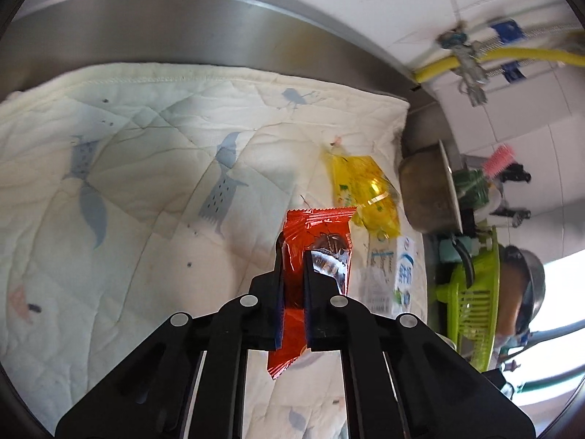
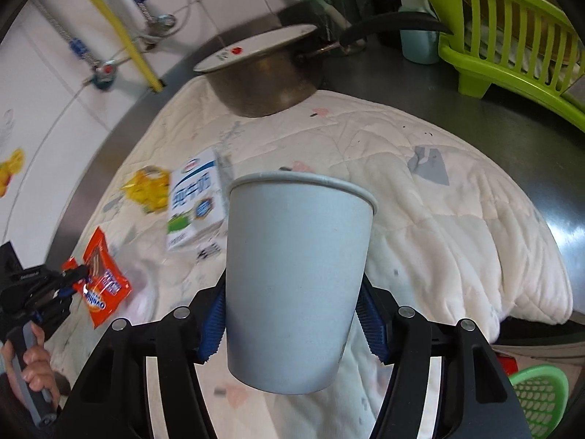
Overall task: Collect trash
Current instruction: 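Carry the orange wrapper over the basket with the left gripper while the right gripper holds the paper cup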
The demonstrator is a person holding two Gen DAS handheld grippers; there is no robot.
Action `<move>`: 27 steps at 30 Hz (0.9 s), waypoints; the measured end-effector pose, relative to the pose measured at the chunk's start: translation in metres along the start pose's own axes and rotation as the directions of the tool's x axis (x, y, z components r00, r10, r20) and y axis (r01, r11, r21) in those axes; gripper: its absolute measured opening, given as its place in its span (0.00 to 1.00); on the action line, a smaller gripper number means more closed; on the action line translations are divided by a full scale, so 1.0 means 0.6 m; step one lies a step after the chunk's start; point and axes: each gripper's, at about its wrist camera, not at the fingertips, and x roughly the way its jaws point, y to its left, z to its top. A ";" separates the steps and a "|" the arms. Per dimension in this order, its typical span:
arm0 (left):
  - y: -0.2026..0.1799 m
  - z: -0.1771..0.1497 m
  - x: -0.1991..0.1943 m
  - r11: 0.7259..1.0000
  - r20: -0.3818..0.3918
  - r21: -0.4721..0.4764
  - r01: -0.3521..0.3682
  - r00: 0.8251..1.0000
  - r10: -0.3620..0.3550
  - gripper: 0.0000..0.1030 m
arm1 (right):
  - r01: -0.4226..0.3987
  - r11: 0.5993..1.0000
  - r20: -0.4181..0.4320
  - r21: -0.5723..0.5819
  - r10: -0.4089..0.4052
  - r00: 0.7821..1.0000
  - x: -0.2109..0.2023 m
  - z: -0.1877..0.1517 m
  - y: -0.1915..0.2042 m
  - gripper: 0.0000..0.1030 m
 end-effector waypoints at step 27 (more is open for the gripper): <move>-0.115 -0.304 -0.113 0.950 -0.150 0.260 0.172 0.979 -0.137 0.06 | 0.085 0.993 0.051 -0.084 -0.081 0.995 -0.259 -0.274 -0.166 0.59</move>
